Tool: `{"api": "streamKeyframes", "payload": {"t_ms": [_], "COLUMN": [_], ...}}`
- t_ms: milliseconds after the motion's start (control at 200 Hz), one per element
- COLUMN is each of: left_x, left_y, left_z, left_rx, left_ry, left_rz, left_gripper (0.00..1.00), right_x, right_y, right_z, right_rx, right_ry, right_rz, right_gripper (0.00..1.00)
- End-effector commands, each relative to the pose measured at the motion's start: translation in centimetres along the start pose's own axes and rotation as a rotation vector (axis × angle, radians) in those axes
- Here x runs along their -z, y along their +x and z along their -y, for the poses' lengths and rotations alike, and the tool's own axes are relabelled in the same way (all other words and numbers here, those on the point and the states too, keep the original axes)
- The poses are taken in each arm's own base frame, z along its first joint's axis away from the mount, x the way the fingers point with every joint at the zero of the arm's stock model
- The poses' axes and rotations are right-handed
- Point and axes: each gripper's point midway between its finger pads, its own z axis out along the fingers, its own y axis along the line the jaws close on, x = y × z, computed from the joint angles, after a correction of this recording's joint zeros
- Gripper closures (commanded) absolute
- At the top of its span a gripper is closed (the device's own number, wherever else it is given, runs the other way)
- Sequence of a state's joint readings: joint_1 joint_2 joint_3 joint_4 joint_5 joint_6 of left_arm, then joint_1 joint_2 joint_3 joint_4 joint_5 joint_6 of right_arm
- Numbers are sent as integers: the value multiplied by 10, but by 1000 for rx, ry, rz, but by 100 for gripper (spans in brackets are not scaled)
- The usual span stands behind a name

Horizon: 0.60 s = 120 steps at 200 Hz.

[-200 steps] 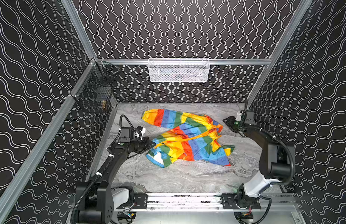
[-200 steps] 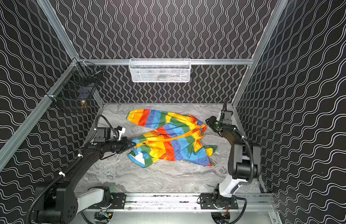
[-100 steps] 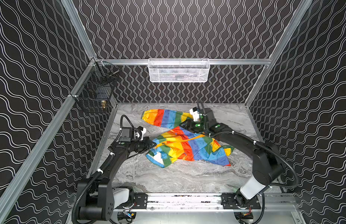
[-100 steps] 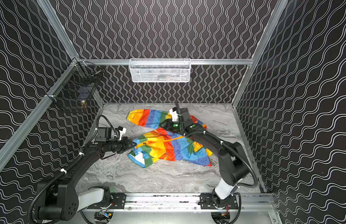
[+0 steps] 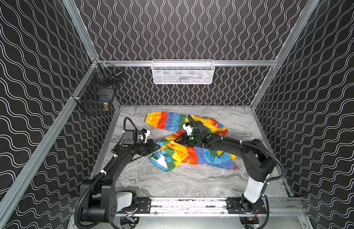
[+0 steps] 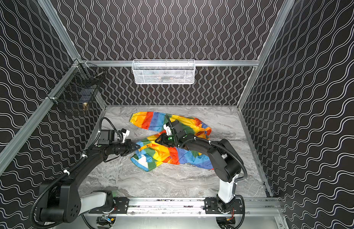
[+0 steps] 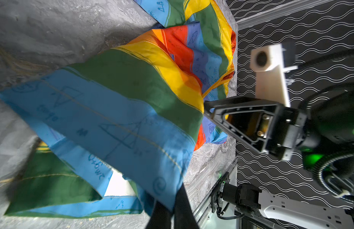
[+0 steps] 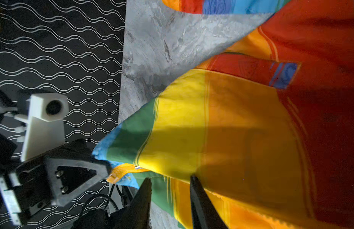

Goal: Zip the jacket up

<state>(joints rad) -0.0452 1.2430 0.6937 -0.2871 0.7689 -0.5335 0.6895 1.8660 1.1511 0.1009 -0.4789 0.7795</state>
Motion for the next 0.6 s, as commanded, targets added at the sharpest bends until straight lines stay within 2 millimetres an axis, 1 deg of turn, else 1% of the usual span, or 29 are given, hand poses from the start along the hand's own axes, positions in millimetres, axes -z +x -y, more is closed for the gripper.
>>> {"api": "streamKeyframes", "payload": {"t_ms": [0,60,125,135,145,205,360,465,596], "left_x": [-4,-8,-14,-15,-16,-23,-41,-46,-51], "left_y": [-2,-1,3,4,4,8,13,15,20], "left_z": [1,-2,-6,-5,-6,-6,-4,-5,-15], "left_rx": [3,6,8,7,5,-6,-56,-84,-97], "left_ry": [26,28,25,27,28,31,19,4,-45], "left_rz": [15,18,18,18,17,19,29,49,52], "left_gripper": [75,68,63,62,61,59,58,57,57], "right_x": [-7,-7,-7,-12,-14,-15,-17,-19,-20], "right_y": [-4,-4,-5,-1,-1,0,1,3,4], "right_z": [5,4,3,11,13,14,15,17,18], "right_rx": [-6,-5,-4,-15,-18,-19,-28,-33,-40], "right_ry": [-3,-7,-10,4,7,5,1,1,-2], "right_rz": [21,22,25,12,9,6,-3,-8,-14], "right_gripper": [65,65,65,65,65,65,65,65,65]}}
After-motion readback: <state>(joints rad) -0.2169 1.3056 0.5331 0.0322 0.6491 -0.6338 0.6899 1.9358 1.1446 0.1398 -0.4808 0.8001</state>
